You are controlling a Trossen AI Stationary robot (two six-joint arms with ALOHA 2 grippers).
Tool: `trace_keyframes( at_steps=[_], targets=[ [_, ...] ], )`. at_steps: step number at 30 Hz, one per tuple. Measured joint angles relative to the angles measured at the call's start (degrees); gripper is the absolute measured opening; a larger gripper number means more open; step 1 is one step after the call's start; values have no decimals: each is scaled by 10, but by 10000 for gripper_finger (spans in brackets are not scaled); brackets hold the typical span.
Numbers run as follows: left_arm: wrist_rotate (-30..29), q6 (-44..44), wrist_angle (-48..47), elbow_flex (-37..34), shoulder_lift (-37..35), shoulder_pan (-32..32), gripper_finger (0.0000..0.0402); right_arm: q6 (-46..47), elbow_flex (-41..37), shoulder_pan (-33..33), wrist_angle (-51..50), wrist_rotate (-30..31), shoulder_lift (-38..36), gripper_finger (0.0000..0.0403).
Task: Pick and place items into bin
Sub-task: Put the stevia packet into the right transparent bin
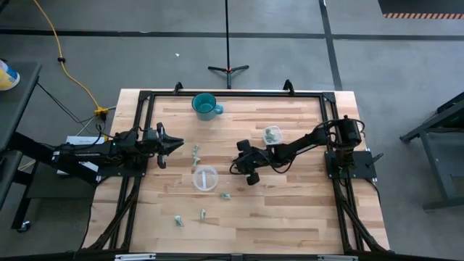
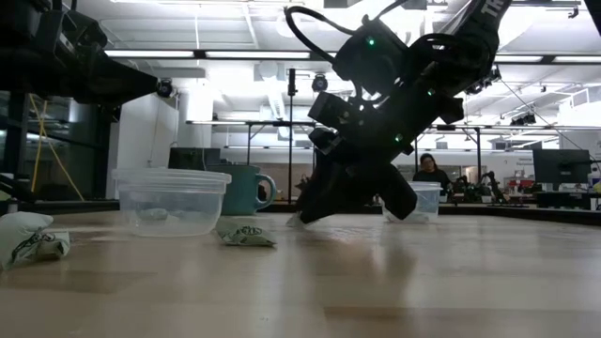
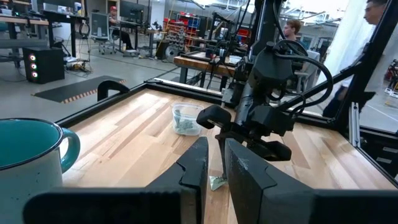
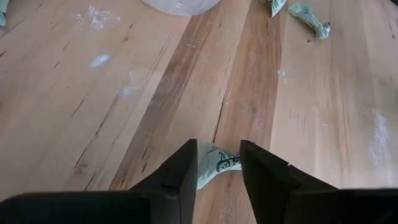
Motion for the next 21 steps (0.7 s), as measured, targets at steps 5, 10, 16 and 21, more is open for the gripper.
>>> trace_keyframes(
  at_steps=[5, 10, 16, 21],
  targets=[
    [0, 0, 0, 0, 0, 0, 92, 12, 0, 0, -4, -2, 0, 141],
    [0, 0, 0, 0, 0, 0, 92, 39, 0, 0, -1, -2, 0, 205],
    [0, 0, 0, 0, 0, 0, 92, 91, 0, -1, 21, 9, 14, 255],
    [0, 0, 0, 0, 0, 0, 92, 86, 2, -1, 54, 13, 41, 259]
  ],
)
